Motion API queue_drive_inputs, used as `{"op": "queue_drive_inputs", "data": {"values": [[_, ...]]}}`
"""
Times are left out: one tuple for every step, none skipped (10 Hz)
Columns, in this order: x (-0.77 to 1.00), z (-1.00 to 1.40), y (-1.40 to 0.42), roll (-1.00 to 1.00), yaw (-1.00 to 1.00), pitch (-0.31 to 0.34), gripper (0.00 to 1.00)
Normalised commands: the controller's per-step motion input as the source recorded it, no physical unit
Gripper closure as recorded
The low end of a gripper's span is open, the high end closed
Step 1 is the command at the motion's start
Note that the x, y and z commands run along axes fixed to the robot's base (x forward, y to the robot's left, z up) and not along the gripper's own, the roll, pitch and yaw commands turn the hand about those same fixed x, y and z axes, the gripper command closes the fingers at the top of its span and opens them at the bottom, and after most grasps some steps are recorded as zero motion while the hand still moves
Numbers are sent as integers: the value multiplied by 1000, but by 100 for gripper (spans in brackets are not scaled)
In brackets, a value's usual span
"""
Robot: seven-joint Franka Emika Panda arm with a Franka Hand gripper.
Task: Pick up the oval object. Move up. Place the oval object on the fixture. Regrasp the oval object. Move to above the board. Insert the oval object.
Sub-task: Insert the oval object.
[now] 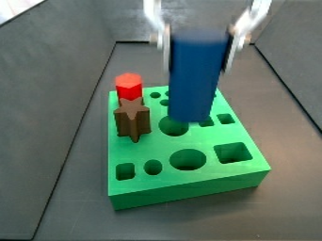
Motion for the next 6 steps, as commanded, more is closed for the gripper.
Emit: {"op": "queue_drive_inputs", "data": {"values": [[29, -577, -237, 191, 160, 0, 100], [60, -574, -214, 170, 151, 0, 100], [26, -606, -183, 230, 120, 0, 100], [151, -563, -120, 197, 117, 0, 100], [171, -477, -117, 160, 86, 0, 100], [-571, -134, -11, 37, 0, -13, 100]]}}
